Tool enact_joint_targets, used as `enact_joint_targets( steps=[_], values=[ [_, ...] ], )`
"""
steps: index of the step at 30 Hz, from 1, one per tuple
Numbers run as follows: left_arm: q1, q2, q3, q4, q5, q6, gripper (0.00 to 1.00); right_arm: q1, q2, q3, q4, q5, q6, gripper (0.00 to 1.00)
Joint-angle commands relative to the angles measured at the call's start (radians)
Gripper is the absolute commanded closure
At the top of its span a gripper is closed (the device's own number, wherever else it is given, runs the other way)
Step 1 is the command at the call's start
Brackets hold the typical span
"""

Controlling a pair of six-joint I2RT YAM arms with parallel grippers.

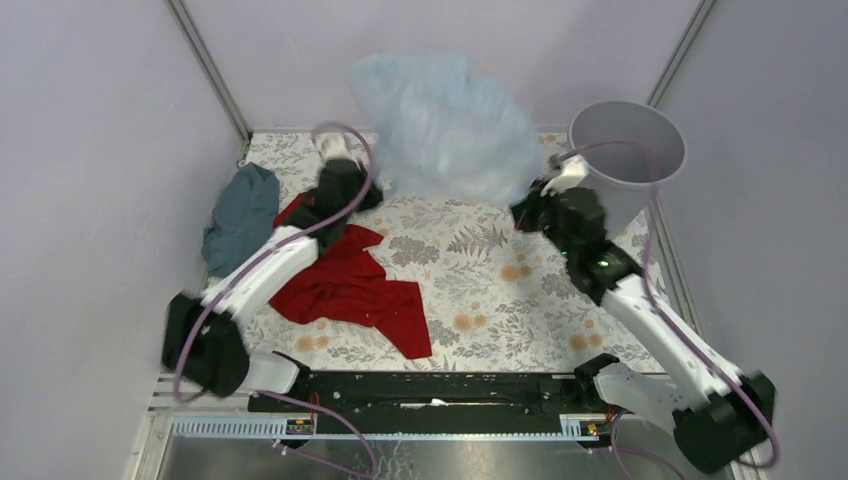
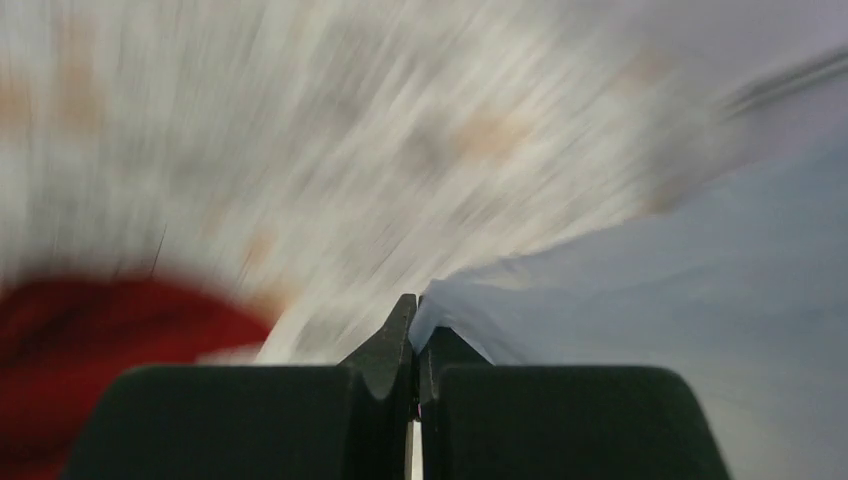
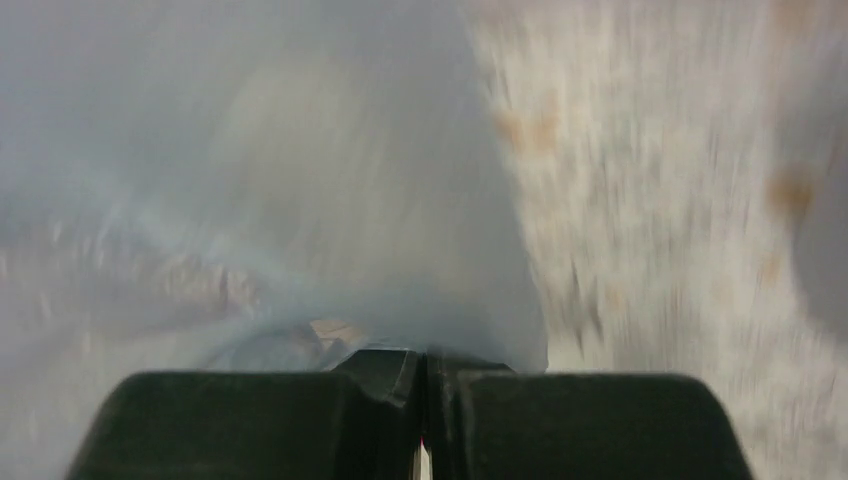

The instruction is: Put the trash bags into the trash bin

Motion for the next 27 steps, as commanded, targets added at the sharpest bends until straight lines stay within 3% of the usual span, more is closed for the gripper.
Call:
enact_joint_targets(
  steps=[1, 3, 6, 9, 11, 13, 16, 21, 24, 27],
  values=[
    [0.023, 0.083, -0.241, -0.126, 0.122, -0.097, 1.00, 0.003, 0.061, -0.139, -0.084, -0.046, 0.062, 1.00],
    [0.024, 0.075, -0.119, -0.166, 0.155, -0.077, 1.00, 0.003, 0.080, -0.032, -0.114, -0.019, 0.013, 1.00],
    [0.018, 0.105, 0.235, -0.292, 0.248, -0.032, 1.00, 0.003, 0.165, 0.304, -0.196, -0.008, -0.056, 1.00],
    [-0.045, 0.111, 0.583, -0.358, 0.257, 0.024, 1.00, 0.003, 0.228, 0.586, -0.265, -0.097, -0.082, 1.00],
    [-0.111, 0.067, 0.689, -0.321, 0.230, 0.062, 1.00, 0.003, 0.221, 0.671, -0.246, -0.158, -0.073, 1.00],
    [-0.146, -0.009, 0.629, -0.220, 0.217, 0.064, 1.00, 0.003, 0.174, 0.643, -0.183, -0.178, -0.050, 1.00],
    [-0.147, -0.104, 0.383, -0.119, 0.118, 0.046, 1.00, 0.003, 0.084, 0.455, -0.081, -0.167, -0.037, 1.00],
    [-0.128, -0.064, -0.010, -0.298, -0.019, 0.013, 1.00, 0.003, 0.044, 0.106, -0.171, -0.105, 0.038, 1.00],
    [-0.127, -0.132, -0.233, -0.275, -0.027, -0.033, 1.00, 0.002, -0.022, -0.082, -0.156, -0.156, 0.072, 1.00],
    [-0.127, -0.237, -0.310, -0.233, 0.026, -0.050, 1.00, 0.003, -0.096, -0.134, -0.160, -0.150, 0.082, 1.00]
  ],
)
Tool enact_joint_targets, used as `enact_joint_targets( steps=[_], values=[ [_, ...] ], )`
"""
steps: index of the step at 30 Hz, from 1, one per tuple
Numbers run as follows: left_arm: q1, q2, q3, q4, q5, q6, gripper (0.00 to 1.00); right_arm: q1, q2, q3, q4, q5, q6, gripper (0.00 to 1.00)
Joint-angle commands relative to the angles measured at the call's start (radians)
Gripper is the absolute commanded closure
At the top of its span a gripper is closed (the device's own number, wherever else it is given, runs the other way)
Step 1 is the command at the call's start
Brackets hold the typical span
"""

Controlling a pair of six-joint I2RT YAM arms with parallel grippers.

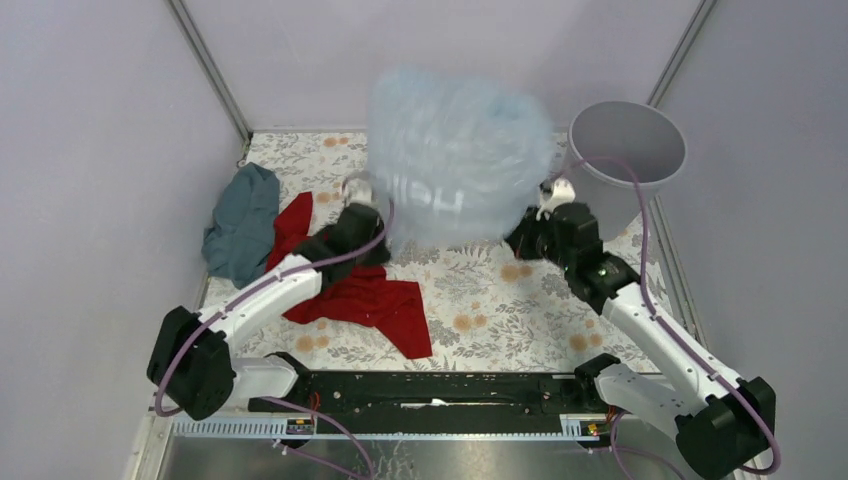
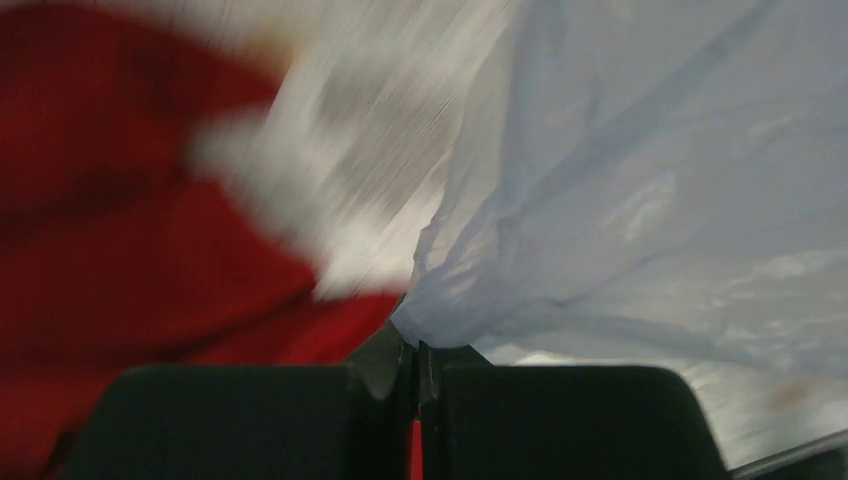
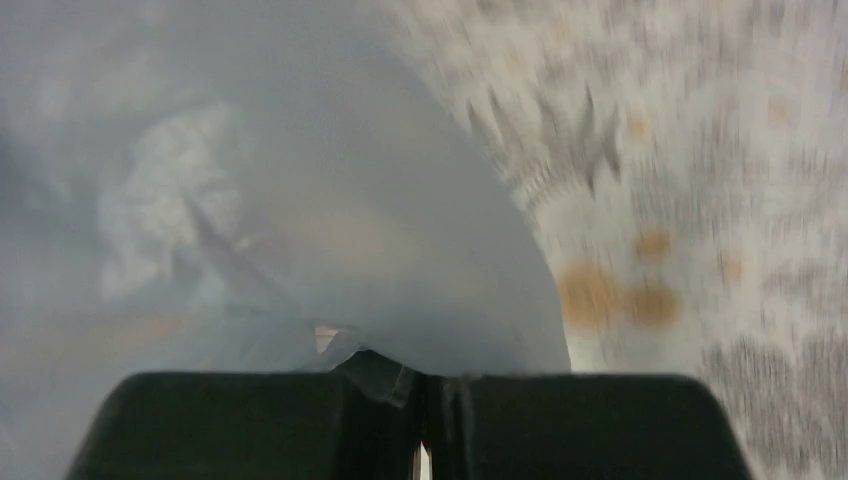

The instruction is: Put the trash bags into the trash bin

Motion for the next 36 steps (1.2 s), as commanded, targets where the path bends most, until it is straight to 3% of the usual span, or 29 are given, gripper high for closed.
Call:
enact_joint_targets(
  steps=[1, 11, 18, 21, 27, 31, 36],
  values=[
    [0.004, -0.180, -0.066, -0.070, 0.013, -0.033, 1.00, 0.003, -0.117, -0.021, -0.030, -0.034, 0.037, 1.00],
    [-0.007, -0.311, 0.122, -0.130, 0.179, 0.021, 1.00, 0.002, -0.042, 0.179, -0.157, -0.330, 0.045, 1.00],
    [-0.008, -0.274, 0.139, 0.047, 0.389, -0.082, 1.00, 0.013, -0.004, 0.208, -0.053, -0.458, 0.098, 0.93],
    [-0.021, -0.231, 0.111, 0.163, 0.461, -0.150, 1.00, 0.075, 0.041, 0.222, 0.002, -0.454, 0.131, 0.91],
    [-0.041, -0.173, 0.117, 0.191, 0.456, -0.166, 1.00, 0.222, 0.145, 0.273, 0.013, -0.336, 0.149, 0.80],
    [-0.041, -0.178, 0.117, 0.169, 0.441, -0.144, 1.00, 0.251, 0.186, 0.293, -0.005, -0.320, 0.123, 0.99],
    [-0.041, -0.179, 0.080, 0.196, 0.518, -0.157, 0.80, 0.252, 0.183, 0.270, -0.037, -0.339, 0.025, 1.00]
  ],
)
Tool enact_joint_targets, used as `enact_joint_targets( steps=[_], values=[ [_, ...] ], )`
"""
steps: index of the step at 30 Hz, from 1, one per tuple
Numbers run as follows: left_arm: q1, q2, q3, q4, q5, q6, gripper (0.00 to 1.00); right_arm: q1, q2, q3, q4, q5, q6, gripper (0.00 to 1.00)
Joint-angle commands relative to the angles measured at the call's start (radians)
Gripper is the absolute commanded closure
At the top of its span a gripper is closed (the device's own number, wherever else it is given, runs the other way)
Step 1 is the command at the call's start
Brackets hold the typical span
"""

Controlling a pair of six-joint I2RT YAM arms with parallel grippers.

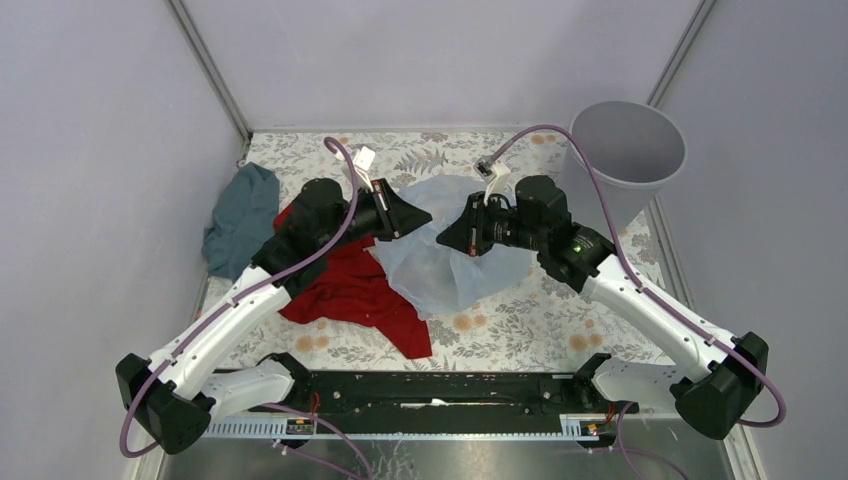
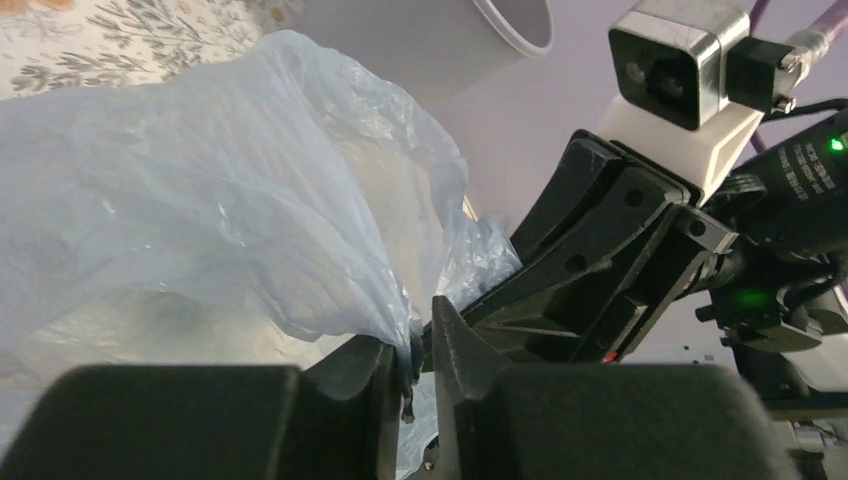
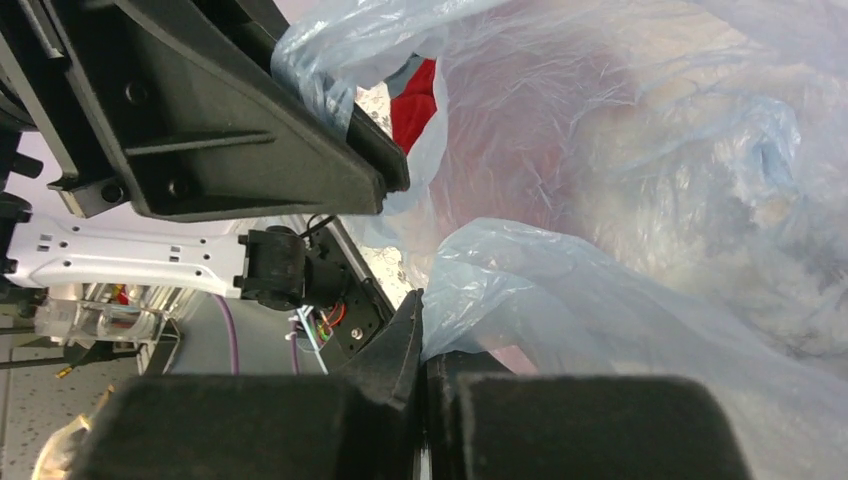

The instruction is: Put the trash bags into the trash bin

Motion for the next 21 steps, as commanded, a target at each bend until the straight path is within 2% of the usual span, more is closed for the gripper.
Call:
enact_joint_targets(
  steps=[1, 9, 16, 21],
  values=[
    [-0.003, -0.008, -0.023, 0.076, 0.098, -0.010, 0.76, 0.007, -0.010, 0.020, -0.005, -0.008, -0.091, 1.00],
    [-0.003, 0.026, -0.084, 0.192, 0.198, -0.073, 0.44, 0.007, -0.031, -0.032, 0.018, -0.040, -0.096, 1.00],
    [-0.003, -0.030, -0.066, 0.160, 0.056, -0.079, 0.43, 0.007, -0.054, -0.063, 0.037, -0.079, -0.098, 1.00],
    [-0.004, 0.054, -0.016, 0.177, 0.132, -0.114, 0.45, 0.007, -0.065, -0.075, 0.043, -0.109, -0.111, 1.00]
  ],
)
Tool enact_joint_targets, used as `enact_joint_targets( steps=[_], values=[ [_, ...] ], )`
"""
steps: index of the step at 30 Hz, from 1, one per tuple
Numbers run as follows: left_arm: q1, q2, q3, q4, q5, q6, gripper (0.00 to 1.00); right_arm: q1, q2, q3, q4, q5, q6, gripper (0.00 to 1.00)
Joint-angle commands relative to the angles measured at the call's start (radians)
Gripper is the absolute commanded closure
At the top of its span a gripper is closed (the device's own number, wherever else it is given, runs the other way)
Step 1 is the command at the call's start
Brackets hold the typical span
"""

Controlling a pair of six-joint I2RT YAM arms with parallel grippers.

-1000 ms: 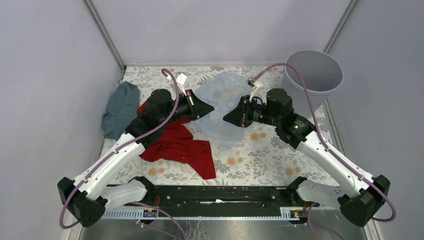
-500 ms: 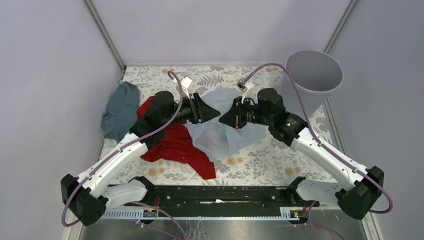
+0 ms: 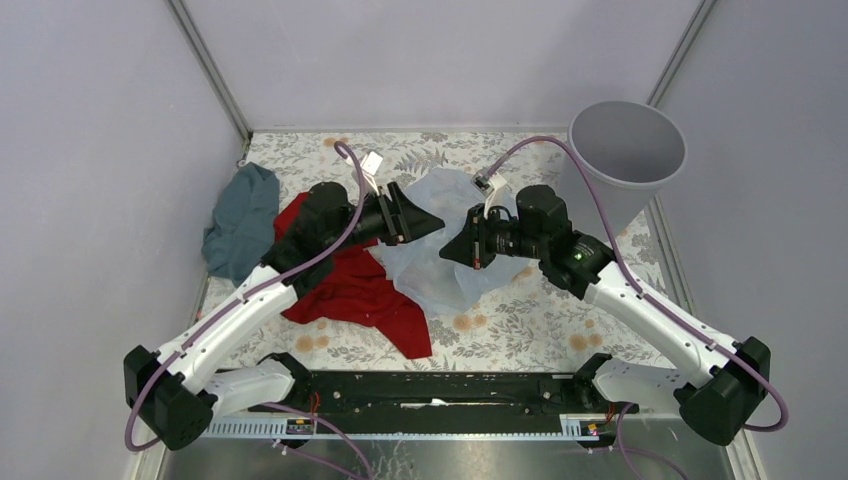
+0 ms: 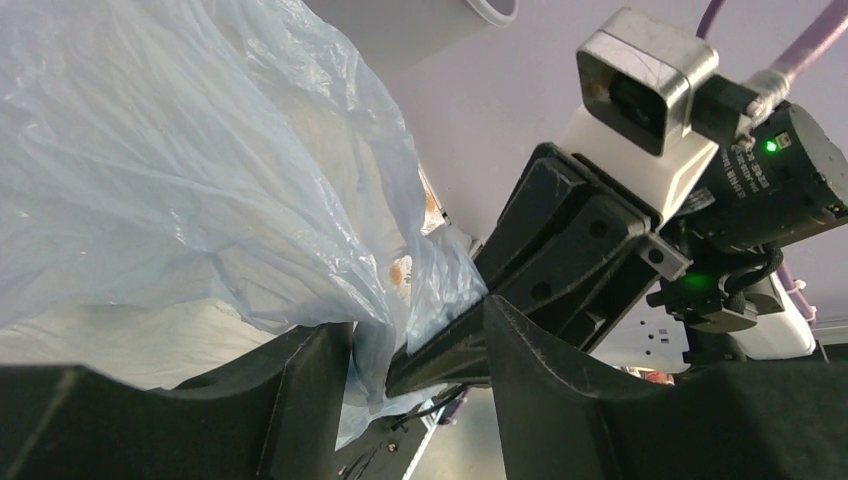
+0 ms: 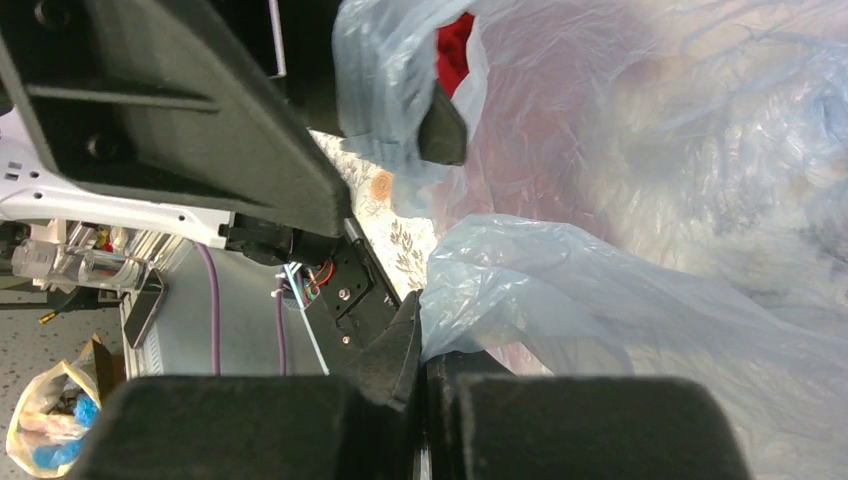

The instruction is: Put the trash bags into the trash bin

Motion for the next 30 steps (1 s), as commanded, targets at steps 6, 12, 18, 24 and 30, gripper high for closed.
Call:
enact_joint_targets(
  steps=[6, 12, 18, 24, 30],
  values=[
    [-0.031, 0.074, 0.086, 0.075, 0.007, -0.023, 0.46, 0.006, -0.051, -0.008, 0.044, -0.033, -0.028, 1.00],
    [-0.043, 0.091, 0.066, 0.133, 0.068, -0.030, 0.43, 0.006, -0.049, -0.011, 0.035, -0.009, -0.029, 1.00],
    [-0.067, 0.110, 0.059, 0.134, 0.066, -0.036, 0.49, 0.006, -0.047, -0.010, 0.036, -0.005, -0.024, 1.00],
    [-0.083, 0.123, 0.056, 0.134, 0.047, -0.037, 0.65, 0.006, -0.058, -0.011, 0.037, 0.004, -0.014, 1.00],
    [-0.085, 0.071, 0.061, 0.072, -0.058, 0.009, 1.00, 0.006, -0.071, -0.011, -0.006, 0.061, -0.013, 0.81]
  ],
)
